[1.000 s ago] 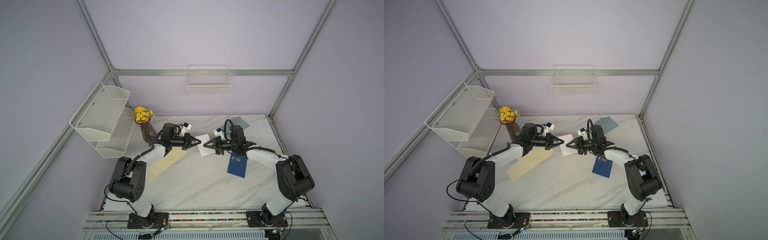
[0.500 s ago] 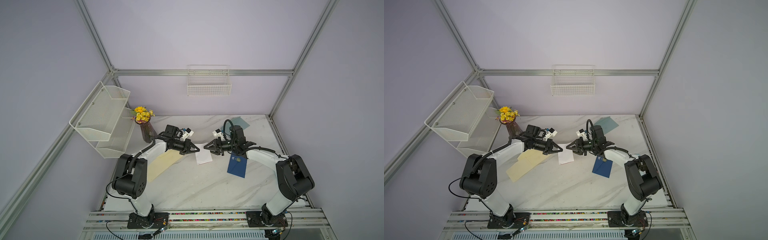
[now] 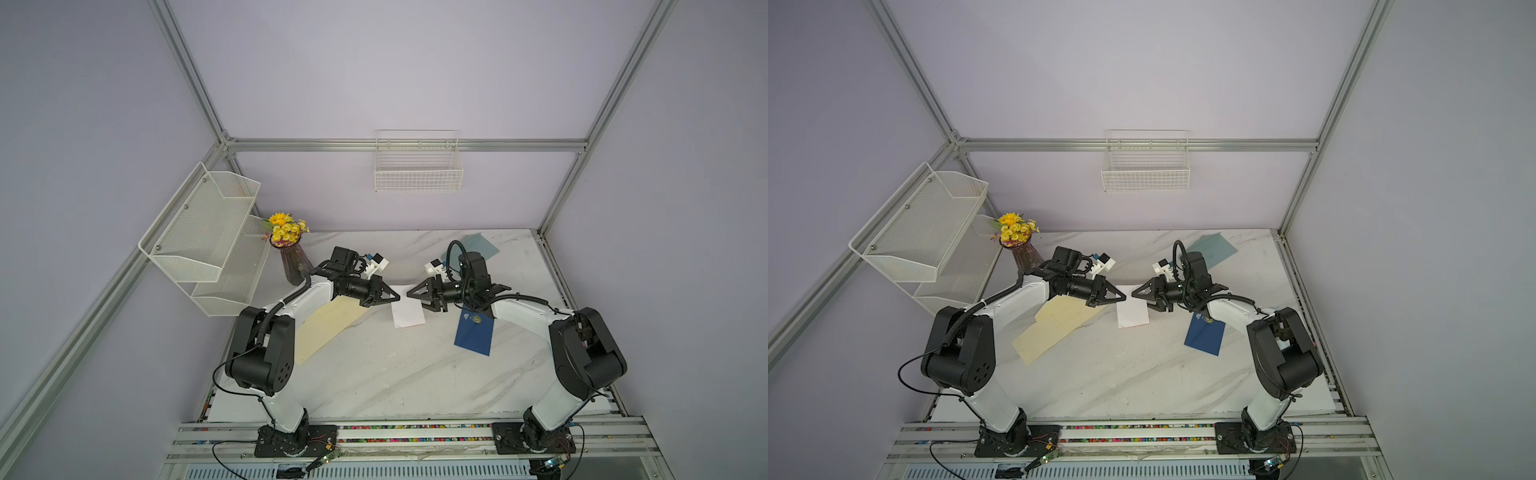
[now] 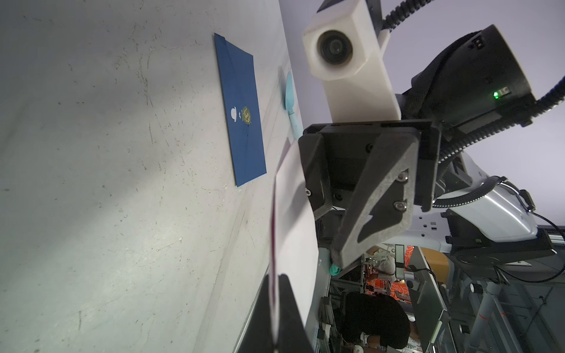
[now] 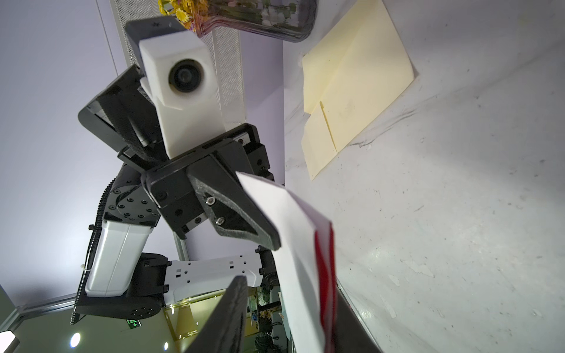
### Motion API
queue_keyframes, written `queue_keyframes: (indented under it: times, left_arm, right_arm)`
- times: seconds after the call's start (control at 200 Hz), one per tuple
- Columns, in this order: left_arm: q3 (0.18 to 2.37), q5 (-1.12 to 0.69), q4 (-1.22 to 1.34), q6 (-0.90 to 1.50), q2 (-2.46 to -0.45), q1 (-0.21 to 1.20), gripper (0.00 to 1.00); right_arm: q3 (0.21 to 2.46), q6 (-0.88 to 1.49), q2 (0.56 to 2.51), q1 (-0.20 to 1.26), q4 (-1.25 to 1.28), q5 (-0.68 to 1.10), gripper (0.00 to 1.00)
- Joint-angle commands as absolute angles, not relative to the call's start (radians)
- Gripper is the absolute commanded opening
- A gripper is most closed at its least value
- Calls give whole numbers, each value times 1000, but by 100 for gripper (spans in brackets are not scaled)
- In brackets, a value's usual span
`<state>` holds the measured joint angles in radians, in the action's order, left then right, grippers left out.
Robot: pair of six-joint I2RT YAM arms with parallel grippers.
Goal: Fold the letter paper in half and place it into the envelope
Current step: Fold the letter paper at the center of the board.
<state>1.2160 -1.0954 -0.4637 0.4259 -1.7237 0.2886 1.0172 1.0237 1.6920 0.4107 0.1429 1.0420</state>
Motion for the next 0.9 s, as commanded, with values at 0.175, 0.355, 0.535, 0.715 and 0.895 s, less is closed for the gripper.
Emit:
queue_keyframes:
  times: [0.175,0.355,0.535,0.715,0.895]
  left_arm:
    - [1240,-1107,-395,438,-1736,292,2]
    - [1233,-1108,-373,451,-1743,292,2]
    - [1237,-1061,-336,489,-1750,293,60]
    - [1314,-908,-305,523,-1797,307,100]
    - [1448,-757,-305,546,-1903,342,100]
  right_arm:
    - [1023,1065,1744,434,230,1046,26]
    - [1019,1062,1749,435,232,1045,17]
    - [1011,1038,1701,422,186,1000,0]
    - [985,919,1553,360,-51,846,0]
    - [930,905,1380,309,-175,700,0]
